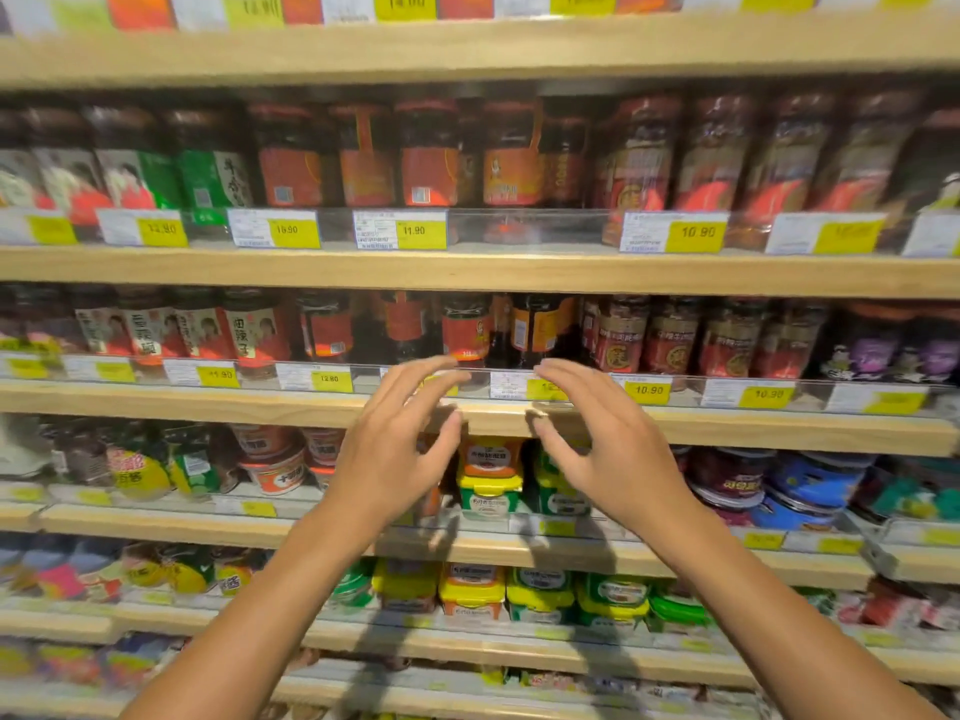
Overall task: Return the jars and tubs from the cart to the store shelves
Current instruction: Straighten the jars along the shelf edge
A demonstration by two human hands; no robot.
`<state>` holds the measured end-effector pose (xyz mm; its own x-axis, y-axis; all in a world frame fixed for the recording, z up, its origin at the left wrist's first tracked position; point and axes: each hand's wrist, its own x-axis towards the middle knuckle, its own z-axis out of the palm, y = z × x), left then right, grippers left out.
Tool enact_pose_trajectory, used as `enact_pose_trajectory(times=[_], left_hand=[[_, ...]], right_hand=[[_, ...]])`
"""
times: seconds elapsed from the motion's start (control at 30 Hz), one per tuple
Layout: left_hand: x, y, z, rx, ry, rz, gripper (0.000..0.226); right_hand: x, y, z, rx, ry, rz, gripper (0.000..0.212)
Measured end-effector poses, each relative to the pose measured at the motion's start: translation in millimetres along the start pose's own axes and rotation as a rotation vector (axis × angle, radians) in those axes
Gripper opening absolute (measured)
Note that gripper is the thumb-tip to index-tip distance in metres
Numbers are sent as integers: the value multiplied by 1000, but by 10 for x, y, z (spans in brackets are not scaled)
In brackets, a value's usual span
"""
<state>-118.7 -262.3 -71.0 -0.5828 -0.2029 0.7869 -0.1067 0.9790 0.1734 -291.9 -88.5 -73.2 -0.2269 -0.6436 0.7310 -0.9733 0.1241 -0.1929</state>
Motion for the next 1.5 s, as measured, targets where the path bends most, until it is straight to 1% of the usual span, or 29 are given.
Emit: enact_pose_trajectory(times=[0.13, 0.27, 0.37, 0.5, 0.6, 0.7, 0.77, 0.83, 0.97, 1.07, 1.17, 1.27, 1.37, 1.5], left_hand=[[217, 84, -49, 107, -28, -49, 37], [371, 17, -31, 245, -25, -57, 36], [441, -69, 39, 265, -59, -125, 37], [527, -172, 55, 277, -129, -201, 41], [636, -195, 29, 315, -155, -273, 50], [727, -165, 53, 294, -152, -358, 64], [788, -180, 88, 268, -157, -407, 72], [845, -196, 127, 244, -171, -430, 74], [910, -179, 181, 183, -204, -461, 67], [927, -205, 204, 157, -215, -469, 58], [953, -254, 245, 126, -243, -478, 48], [997, -325, 316, 67, -293, -500, 36], [1032, -402, 364, -1, -338, -511, 36], [982, -426, 293, -5, -363, -484, 36]], right_hand=[[174, 47, -131, -54, -36, 82, 52], [285, 30, -162, -164, -106, 128, 54], [364, 17, -140, -240, -172, 191, 56], [518, -70, -68, -326, -200, 308, 60], [682, -149, 8, -382, -189, 396, 59], [816, -218, 67, -419, -156, 493, 60], [898, -240, 116, -412, -146, 551, 63], [990, -243, 163, -382, -153, 613, 62], [1133, -218, 225, -322, -200, 708, 54], [1149, -177, 237, -314, -215, 730, 47], [1096, -121, 213, -305, -165, 710, 45], [1028, -82, 167, -305, -126, 665, 49], [1005, -68, 118, -306, -126, 636, 48], [949, -57, 104, -289, -169, 610, 50]])
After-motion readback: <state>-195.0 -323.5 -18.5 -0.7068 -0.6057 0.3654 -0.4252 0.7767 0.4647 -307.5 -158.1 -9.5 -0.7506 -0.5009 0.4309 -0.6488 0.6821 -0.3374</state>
